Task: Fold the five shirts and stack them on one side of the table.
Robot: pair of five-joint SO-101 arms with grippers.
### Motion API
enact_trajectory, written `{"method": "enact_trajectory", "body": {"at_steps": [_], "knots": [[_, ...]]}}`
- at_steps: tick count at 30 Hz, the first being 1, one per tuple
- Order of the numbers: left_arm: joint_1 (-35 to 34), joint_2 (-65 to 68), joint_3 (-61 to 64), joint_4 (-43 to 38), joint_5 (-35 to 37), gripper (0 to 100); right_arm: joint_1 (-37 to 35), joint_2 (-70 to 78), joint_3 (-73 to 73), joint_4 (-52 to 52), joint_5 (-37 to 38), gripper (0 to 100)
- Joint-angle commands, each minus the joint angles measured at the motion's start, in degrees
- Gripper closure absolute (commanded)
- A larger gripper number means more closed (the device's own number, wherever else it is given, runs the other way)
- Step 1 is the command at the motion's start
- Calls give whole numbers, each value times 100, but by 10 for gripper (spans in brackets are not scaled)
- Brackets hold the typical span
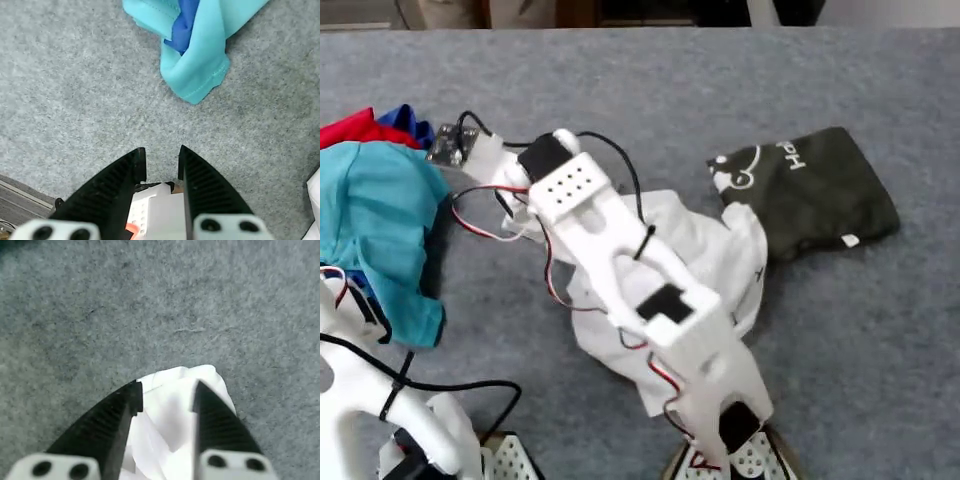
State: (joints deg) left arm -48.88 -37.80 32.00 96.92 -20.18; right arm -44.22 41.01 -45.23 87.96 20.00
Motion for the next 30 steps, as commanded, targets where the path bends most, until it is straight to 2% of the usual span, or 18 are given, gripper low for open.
{"method": "enact_trajectory", "body": {"at_steps": [1, 4, 7, 9, 14, 20, 30], "knots": [[-18, -127, -255, 0, -35, 879, -40, 321, -1367, 659, -141, 984], [-18, -127, -255, 0, -44, 879, -40, 637, -2237, 1178, -176, 966], [-18, -127, -255, 0, -44, 879, -57, 787, -2615, 1451, -325, 901], [-18, -127, -255, 0, -44, 879, -66, 813, -2492, 1451, -325, 870], [-18, -127, -255, 0, -44, 879, -365, 822, -1613, 1424, -580, 868], [-18, -127, -220, 18, -35, 879, -620, 831, -1385, 1415, -1354, 868], [-62, -127, -220, 35, -35, 879, -92, 831, -1182, 1134, -1644, 867]]}}
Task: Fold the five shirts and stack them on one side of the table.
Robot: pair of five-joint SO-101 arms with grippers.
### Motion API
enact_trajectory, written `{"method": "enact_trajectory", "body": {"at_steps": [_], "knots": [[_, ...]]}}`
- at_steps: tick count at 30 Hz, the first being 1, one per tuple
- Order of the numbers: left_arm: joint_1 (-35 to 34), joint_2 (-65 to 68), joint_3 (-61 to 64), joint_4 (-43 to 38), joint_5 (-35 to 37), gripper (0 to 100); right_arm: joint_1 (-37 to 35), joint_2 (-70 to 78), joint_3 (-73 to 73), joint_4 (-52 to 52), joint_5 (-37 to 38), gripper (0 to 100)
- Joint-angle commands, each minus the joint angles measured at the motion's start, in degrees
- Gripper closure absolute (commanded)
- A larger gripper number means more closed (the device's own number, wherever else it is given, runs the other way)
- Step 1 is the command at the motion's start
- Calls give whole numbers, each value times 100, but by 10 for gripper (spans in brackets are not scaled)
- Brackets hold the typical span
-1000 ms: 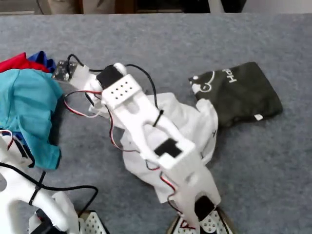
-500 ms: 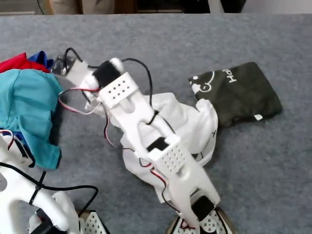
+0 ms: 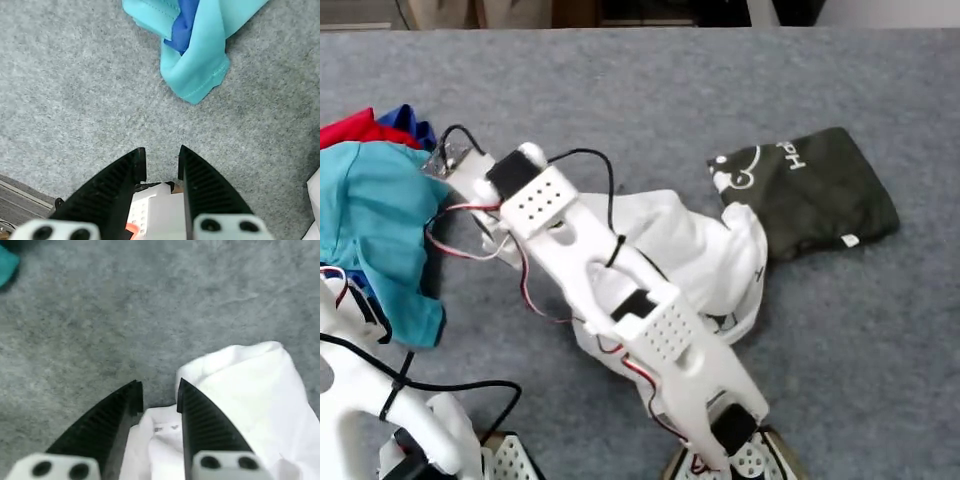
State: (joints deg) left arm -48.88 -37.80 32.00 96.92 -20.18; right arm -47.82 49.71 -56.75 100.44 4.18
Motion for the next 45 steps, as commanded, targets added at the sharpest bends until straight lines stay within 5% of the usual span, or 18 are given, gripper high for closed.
{"method": "enact_trajectory", "body": {"at_steps": [1, 18, 35, 45], "knots": [[-70, -127, -229, 35, -35, 879, 338, -40, -31, -123, -62, 866], [-70, -127, -255, 44, -44, 879, 558, -31, -1191, 167, 492, 868], [-70, -127, -255, 44, -44, 879, 593, -321, -1358, 79, 2725, 865], [-79, -127, -255, 44, -44, 879, 549, -57, -1323, -273, 2778, 864]]}}
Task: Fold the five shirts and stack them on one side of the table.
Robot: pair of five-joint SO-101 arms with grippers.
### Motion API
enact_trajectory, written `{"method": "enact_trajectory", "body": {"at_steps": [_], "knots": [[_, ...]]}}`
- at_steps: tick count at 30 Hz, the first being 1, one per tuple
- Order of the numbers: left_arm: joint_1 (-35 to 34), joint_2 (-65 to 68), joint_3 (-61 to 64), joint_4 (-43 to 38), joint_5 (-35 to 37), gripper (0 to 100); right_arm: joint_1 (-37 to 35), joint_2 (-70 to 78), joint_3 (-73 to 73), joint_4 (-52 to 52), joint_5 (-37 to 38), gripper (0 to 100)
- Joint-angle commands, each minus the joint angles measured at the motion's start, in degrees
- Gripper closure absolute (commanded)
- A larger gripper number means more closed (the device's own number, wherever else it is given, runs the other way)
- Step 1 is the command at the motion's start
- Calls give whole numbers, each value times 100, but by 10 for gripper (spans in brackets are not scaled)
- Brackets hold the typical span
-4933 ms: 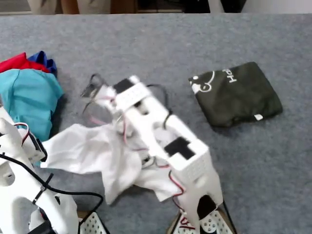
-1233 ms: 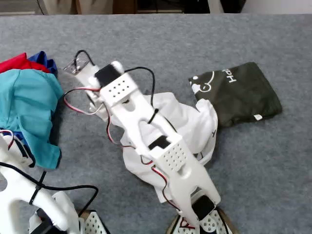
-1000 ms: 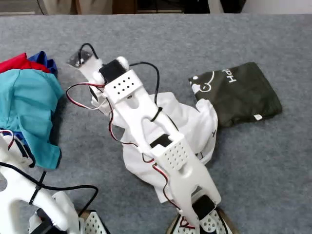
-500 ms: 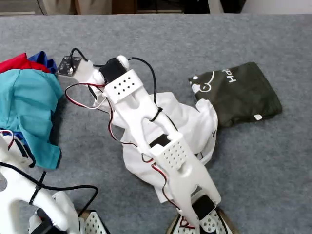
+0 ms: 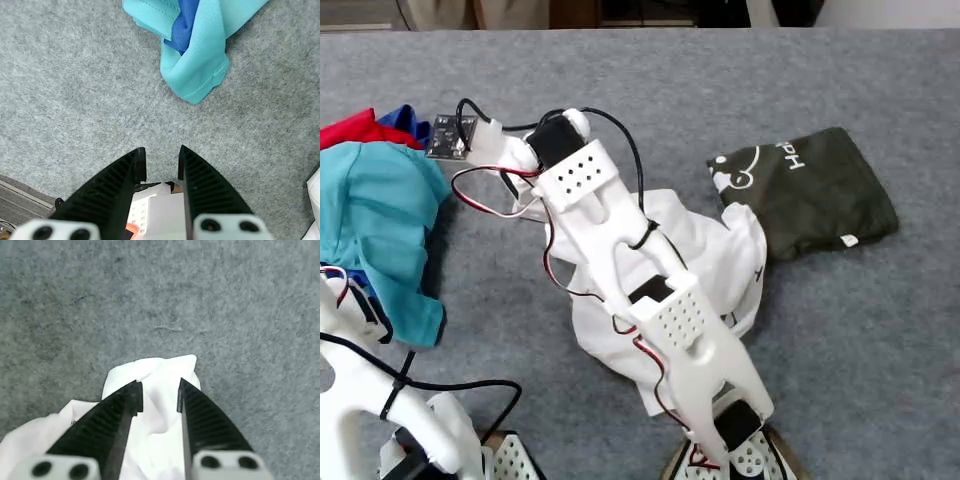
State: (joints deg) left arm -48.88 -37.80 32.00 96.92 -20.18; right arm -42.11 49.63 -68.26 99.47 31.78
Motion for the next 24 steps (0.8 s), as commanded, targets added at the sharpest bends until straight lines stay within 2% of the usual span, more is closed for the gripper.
{"method": "enact_trajectory", "body": {"at_steps": [1, 3, 8, 20, 24], "knots": [[-79, -127, -255, 44, -44, 879, -22, 48, -171, -229, 18, 864], [-79, -127, -237, 44, -44, 879, -48, 251, -163, -264, 9, 864], [-70, -127, -202, 44, -44, 879, 22, 901, -163, -554, -615, 864], [-70, -127, -202, 44, -44, 879, 400, 1499, -857, -668, -756, 872], [-70, -127, -202, 44, -44, 879, 699, 1569, -857, -677, -747, 977]]}}
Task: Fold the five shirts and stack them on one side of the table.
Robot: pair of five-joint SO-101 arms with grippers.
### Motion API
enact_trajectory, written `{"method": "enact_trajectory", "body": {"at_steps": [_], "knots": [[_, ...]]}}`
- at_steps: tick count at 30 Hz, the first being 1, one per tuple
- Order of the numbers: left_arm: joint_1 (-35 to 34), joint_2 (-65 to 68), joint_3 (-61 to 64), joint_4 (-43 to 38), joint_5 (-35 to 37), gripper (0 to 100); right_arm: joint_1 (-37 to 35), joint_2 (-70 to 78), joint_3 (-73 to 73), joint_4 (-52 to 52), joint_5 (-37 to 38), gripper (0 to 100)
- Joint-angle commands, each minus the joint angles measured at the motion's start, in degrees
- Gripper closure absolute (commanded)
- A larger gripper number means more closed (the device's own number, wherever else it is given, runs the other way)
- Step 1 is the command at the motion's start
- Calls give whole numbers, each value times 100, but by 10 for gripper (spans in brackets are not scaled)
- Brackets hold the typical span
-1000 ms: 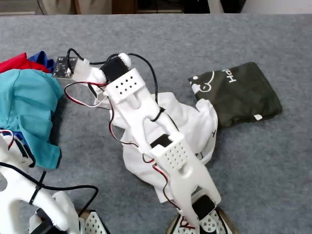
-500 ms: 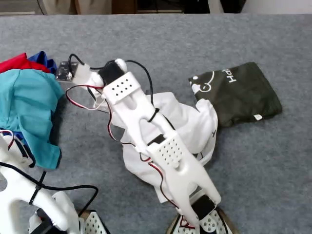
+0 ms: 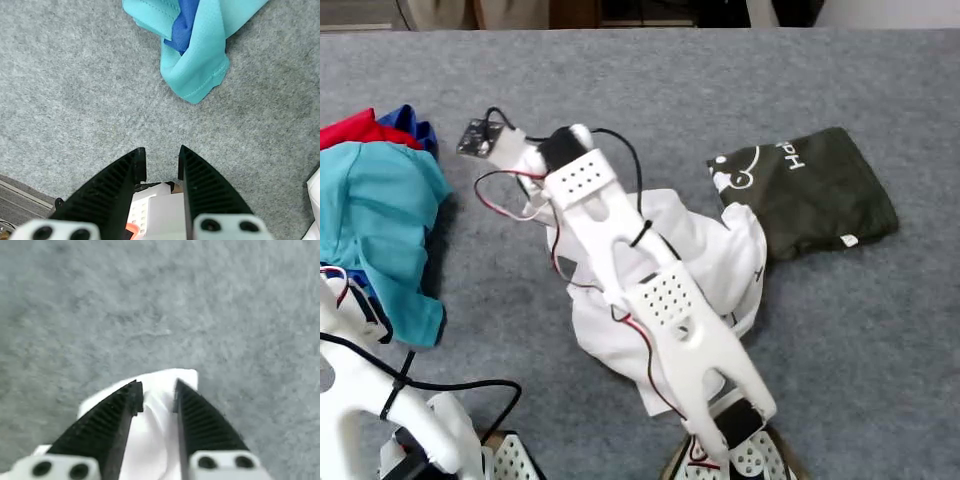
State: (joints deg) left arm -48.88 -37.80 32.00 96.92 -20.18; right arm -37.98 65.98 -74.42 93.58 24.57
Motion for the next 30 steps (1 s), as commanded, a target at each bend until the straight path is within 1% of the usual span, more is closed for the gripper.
{"method": "enact_trajectory", "body": {"at_steps": [1, 3, 8, 11, 16, 22, 26, 30], "knots": [[-70, -127, -202, 44, -44, 879, 356, -57, -242, -88, -18, 998], [-70, -127, -202, 44, -44, 879, 488, -57, -242, -88, 44, 987], [-70, -127, -202, 44, -44, 879, 769, -75, -268, -97, 97, 996], [-70, -127, -202, 53, -44, 879, 980, -48, -541, -123, 97, 996], [-79, -127, -202, 53, -44, 879, 1367, -66, -998, -510, 97, 996], [-79, -127, -202, 53, -44, 879, 1631, -48, -1385, -782, 105, 996], [-79, -127, -202, 53, -44, 879, 1666, -57, -1393, -598, 105, 996], [-79, -127, -202, 53, -44, 879, 1631, -127, -1508, -132, 105, 996]]}}
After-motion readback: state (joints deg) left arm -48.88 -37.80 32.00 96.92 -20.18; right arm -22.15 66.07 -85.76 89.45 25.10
